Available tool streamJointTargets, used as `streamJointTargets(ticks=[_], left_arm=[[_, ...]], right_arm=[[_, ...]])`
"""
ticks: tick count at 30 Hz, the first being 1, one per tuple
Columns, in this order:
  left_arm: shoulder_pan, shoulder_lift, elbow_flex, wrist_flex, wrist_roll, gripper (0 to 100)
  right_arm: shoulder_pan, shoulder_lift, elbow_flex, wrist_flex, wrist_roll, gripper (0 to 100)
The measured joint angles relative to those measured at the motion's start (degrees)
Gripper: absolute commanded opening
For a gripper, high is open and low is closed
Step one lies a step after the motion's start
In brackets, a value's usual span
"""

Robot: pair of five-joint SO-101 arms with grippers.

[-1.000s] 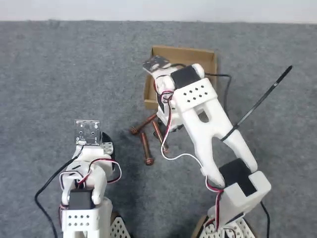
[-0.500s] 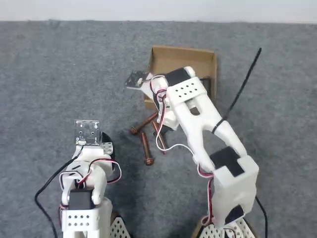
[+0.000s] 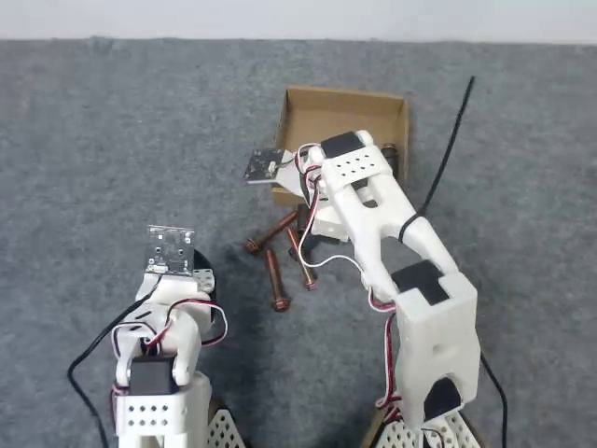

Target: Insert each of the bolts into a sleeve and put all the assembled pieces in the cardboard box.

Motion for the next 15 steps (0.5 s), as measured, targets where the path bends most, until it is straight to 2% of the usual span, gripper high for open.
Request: streamJointTargets(ticks=[10,15], left_arm=[[0.0,0.0,0.0,0.0,-1.05,2],[-0.09,0.0,0.0,0.0,-1.05,2]], right_arm=[[0.09,3.34,0.0,-3.08,2.02,14.3],[0.26,5.54,-0.09,-4.57,2.02,0.0]])
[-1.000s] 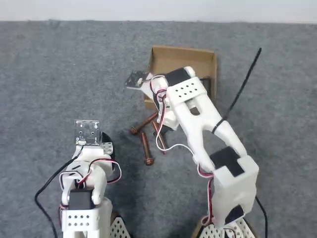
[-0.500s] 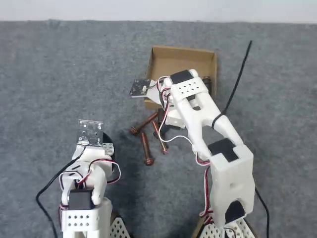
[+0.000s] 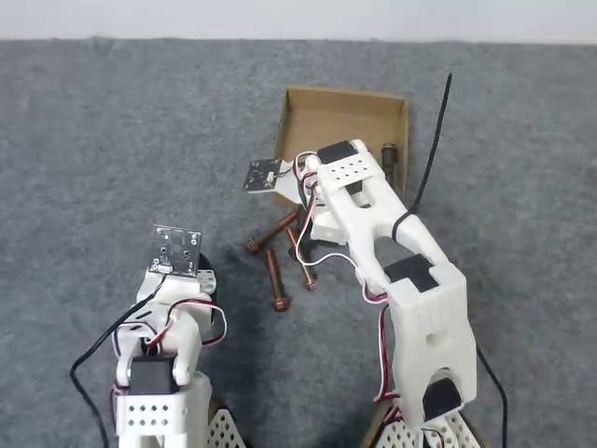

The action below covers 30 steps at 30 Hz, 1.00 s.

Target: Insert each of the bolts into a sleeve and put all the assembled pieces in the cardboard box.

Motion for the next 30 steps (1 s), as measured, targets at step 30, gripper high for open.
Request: streamJointTargets(ticks=[30], left_arm=[[0.0,0.0,0.0,0.0,-0.09,2]], right_arm=[[18.55,-36.48,26.37,12.92,-32.0,0.7]])
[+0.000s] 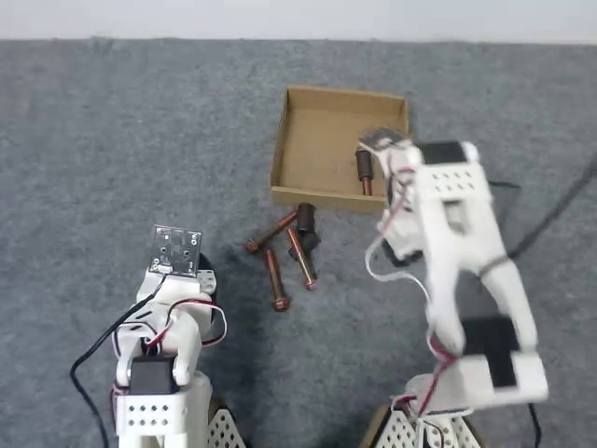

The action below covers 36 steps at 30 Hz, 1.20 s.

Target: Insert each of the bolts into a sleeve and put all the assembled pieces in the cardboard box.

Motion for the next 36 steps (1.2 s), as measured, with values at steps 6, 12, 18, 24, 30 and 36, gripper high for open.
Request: streamJointTargets(ticks=[6,12,18,24,30,36], left_arm=[[0.0,0.0,0.0,0.0,0.0,2],[0.09,0.0,0.0,0.0,0.0,2],[0.0,0.0,0.0,0.0,0.0,2],[0.09,0.0,0.0,0.0,0.0,2],[0.09,0.0,0.0,0.44,0.0,2],[0.09,-0.35,0.0,0.62,0.0,2]], right_arm=[[5.98,-15.21,16.35,-4.84,0.0,0.7],[11.16,-25.76,28.84,-9.67,0.0,0.7],[15.91,-32.97,40.09,-17.41,0.0,0.7],[18.9,-38.86,50.9,-27.87,-1.23,0.7],[19.08,-43.08,60.31,-37.36,-5.01,0.7],[19.08,-48.09,63.3,-37.36,-5.01,0.7]])
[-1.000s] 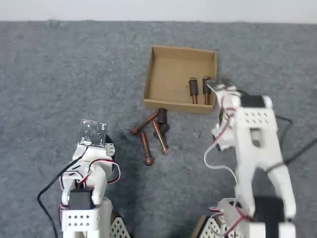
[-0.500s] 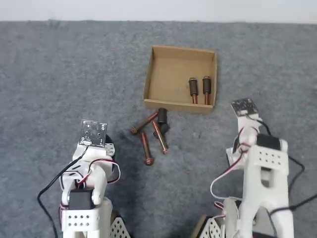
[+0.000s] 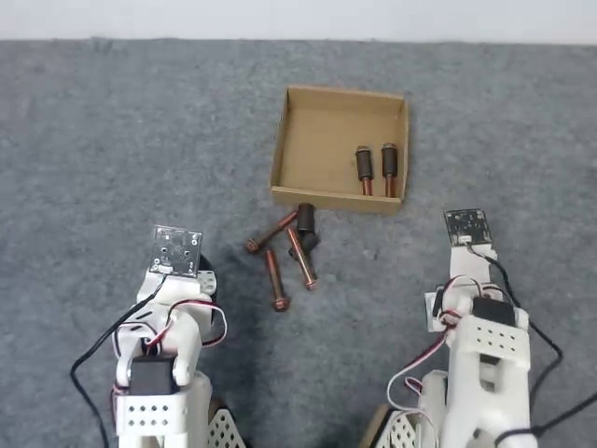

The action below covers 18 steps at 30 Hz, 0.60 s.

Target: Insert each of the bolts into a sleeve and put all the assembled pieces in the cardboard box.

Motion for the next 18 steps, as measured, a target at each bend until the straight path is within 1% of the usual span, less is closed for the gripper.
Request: streamJointTargets(ticks=[2,4,9,12,16,18], left_arm=[[-0.09,0.0,-0.7,0.18,0.0,2],[0.0,0.0,-4.13,1.93,0.0,2],[4.75,1.93,-16.18,7.12,0.0,2],[6.68,10.9,-24.88,8.18,0.0,2],[8.79,28.57,-38.51,11.52,-0.35,2],[11.08,38.07,-45.36,13.54,-3.6,2]], right_arm=[[0.0,-1.14,0.44,0.0,0.0,0.7],[0.0,-1.58,0.44,0.0,0.0,0.7],[0.0,-1.58,0.44,0.0,0.0,0.7],[0.0,-1.58,0.44,0.0,0.0,0.7],[0.0,-1.58,0.44,0.0,0.0,0.7],[0.0,-1.58,0.44,0.0,0.0,0.7]])
